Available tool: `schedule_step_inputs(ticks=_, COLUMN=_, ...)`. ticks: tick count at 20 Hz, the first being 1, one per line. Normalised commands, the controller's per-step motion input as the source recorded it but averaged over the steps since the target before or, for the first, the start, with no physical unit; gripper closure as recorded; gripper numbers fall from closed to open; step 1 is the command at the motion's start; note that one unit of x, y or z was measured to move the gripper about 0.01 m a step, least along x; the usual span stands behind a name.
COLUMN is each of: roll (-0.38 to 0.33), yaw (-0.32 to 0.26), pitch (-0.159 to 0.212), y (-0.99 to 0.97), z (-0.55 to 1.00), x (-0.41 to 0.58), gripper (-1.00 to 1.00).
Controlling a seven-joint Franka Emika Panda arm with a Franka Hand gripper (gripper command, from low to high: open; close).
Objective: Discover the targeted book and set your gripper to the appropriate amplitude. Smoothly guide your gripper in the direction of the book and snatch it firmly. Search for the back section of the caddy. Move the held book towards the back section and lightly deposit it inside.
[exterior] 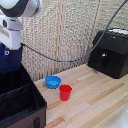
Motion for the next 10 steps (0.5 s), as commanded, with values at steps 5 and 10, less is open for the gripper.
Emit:
schedule_step_inputs(ticks=5, roll=-0.058, yaw=-0.06, pitch=0.097, y=0.32, z=0.13, x=0.495, gripper=-1.0)
schedule_step_inputs(ticks=10, roll=-0.288, yaw=-0.024, pitch=0.13, y=0.11, z=0.2, x=0.377, gripper=-1.0)
